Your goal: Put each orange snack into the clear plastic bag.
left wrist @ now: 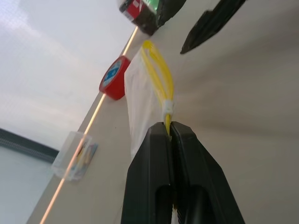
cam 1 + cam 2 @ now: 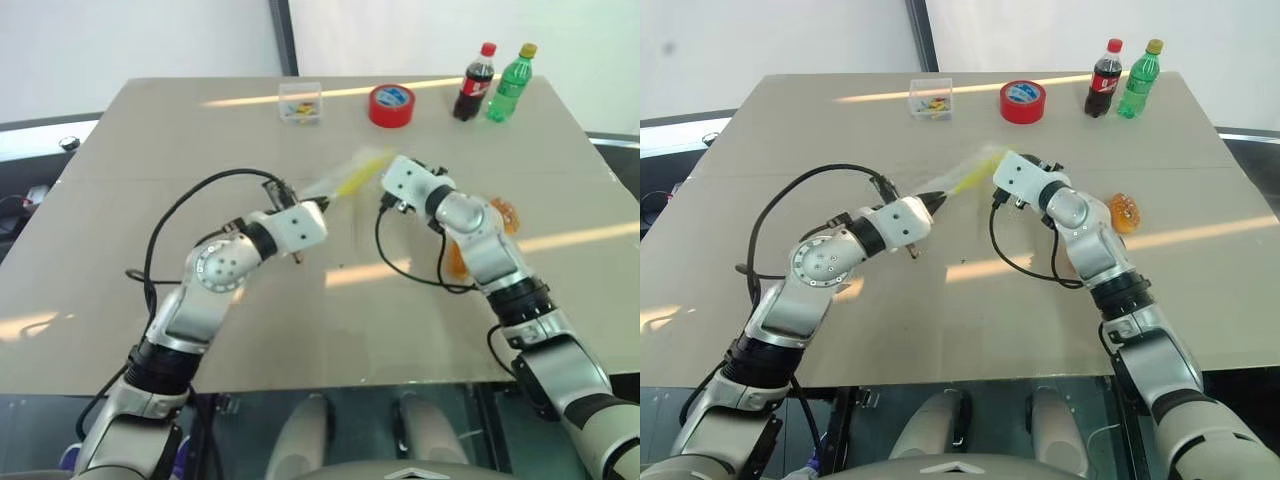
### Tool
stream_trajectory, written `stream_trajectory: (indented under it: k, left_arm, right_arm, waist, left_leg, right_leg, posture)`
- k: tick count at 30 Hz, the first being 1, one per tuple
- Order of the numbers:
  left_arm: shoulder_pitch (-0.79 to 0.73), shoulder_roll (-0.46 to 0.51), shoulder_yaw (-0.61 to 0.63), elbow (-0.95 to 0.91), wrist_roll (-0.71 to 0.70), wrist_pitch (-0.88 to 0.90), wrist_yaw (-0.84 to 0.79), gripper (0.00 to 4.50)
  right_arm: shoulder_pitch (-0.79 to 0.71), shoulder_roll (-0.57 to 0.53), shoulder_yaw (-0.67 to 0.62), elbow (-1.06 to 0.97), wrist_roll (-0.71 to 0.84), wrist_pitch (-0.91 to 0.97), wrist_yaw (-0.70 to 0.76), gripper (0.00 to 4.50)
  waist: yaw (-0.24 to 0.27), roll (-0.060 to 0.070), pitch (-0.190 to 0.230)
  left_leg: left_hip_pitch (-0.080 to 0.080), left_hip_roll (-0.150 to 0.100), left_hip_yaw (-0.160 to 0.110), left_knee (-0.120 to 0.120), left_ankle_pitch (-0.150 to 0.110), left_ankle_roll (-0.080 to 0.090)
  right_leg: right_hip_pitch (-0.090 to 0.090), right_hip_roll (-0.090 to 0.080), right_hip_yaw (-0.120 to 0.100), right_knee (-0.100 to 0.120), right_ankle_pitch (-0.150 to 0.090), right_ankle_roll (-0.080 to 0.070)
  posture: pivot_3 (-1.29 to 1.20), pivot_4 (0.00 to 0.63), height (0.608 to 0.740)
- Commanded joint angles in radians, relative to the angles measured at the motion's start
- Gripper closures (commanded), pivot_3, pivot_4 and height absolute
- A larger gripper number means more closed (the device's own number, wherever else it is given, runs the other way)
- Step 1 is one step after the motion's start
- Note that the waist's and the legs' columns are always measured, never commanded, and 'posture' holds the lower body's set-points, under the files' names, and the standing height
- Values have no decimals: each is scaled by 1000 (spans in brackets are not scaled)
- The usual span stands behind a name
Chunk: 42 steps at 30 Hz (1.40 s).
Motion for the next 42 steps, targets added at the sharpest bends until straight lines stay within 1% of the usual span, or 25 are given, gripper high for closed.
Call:
stream_trajectory:
  k: [1,3,4,5,6,7,8,10,11,19,24,28,31,37,42]
  left_arm:
    - [-36,6,52,27,-45,-77,-11,4500]
    - [-43,2,63,43,-63,-99,-15,4500]
    - [-47,2,66,54,-73,-121,-22,4500]
    - [-49,2,69,61,-81,-137,-28,4500]
    - [-49,3,72,67,-88,-147,-33,4500]
    - [-50,6,74,74,-88,-165,-35,4500]
    - [-52,9,73,82,-92,-182,-45,4500]
    - [-55,12,73,95,-98,-203,-55,4500]
    - [-55,12,73,98,-101,-211,-58,4500]
    - [-55,12,76,94,-102,-238,-68,4500]
    - [-43,14,78,82,-101,-237,-66,4500]
    - [-33,16,78,71,-98,-239,-66,4500]
    - [-27,18,80,63,-95,-232,-63,4500]
    - [-19,22,84,58,-88,-225,-58,4500]
    - [-15,20,80,54,-84,-227,-56,4500]
  right_arm:
    - [51,-31,-45,-164,49,62,55,1278]
    - [80,-25,-70,-236,98,122,79,1278]
    - [92,-3,-95,-276,140,169,83,1760]
    - [102,16,-113,-310,174,212,86,1908]
    - [108,31,-124,-338,201,246,91,2277]
    - [111,51,-137,-361,231,280,91,2768]
    - [110,75,-153,-377,258,315,81,3161]
    - [104,105,-170,-391,298,362,69,4350]
    - [101,111,-172,-393,309,376,65,4480]
    - [73,154,-175,-360,384,420,25,4480]
    - [70,161,-192,-363,442,452,22,4480]
    - [75,159,-180,-364,468,468,20,4480]
    - [74,170,-206,-380,512,496,17,4480]
    - [97,120,-249,-465,632,582,70,4480]
    - [89,109,-245,-482,676,594,64,4480]
  waist:
    - [0,0,0]
    - [0,0,0]
    - [0,0,0]
    - [-2,0,0]
    - [-4,0,0]
    - [-5,0,0]
    - [-5,0,0]
    - [-4,0,0]
    - [-3,0,0]
    - [-2,0,0]
    - [-3,0,0]
    - [-3,0,0]
    - [-3,0,0]
    - [-2,0,0]
    - [-5,0,0]
  left_leg:
    - [-1,0,0,0,0,0]
    - [-1,0,0,1,0,0]
    - [-1,0,-1,1,0,0]
    - [-1,0,-1,1,0,0]
    - [-1,0,0,1,0,0]
    - [-1,0,0,1,0,0]
    - [0,0,0,1,0,0]
    - [0,0,0,1,0,0]
    - [0,0,0,1,0,0]
    - [0,-1,-1,2,0,0]
    - [0,-1,-1,2,0,0]
    - [0,-1,-1,2,0,0]
    - [0,-1,-1,2,0,0]
    - [-1,-1,-1,2,0,0]
    - [0,-1,-1,2,0,0]
  right_leg:
    - [0,0,0,0,0,0]
    - [0,0,0,0,0,0]
    - [0,0,-1,0,0,0]
    - [0,0,-1,0,0,0]
    - [0,0,0,0,0,0]
    - [0,0,0,1,0,0]
    - [0,1,0,1,0,0]
    - [0,1,0,1,0,0]
    - [0,1,0,1,0,0]
    - [0,0,-1,1,0,0]
    - [0,1,-1,1,0,0]
    - [0,1,-1,1,0,0]
    - [0,1,-1,1,0,0]
    - [0,0,-1,1,0,0]
    - [0,1,-1,2,0,0]
  posture:
    - [0,150,740]
    - [0,150,740]
    - [0,150,740]
    - [0,150,740]
    - [0,150,740]
    - [0,150,740]
    - [0,150,740]
    - [0,150,740]
    - [0,150,740]
    - [0,150,740]
    - [0,150,740]
    - [0,150,740]
    - [0,150,740]
    - [0,150,740]
    - [0,150,740]
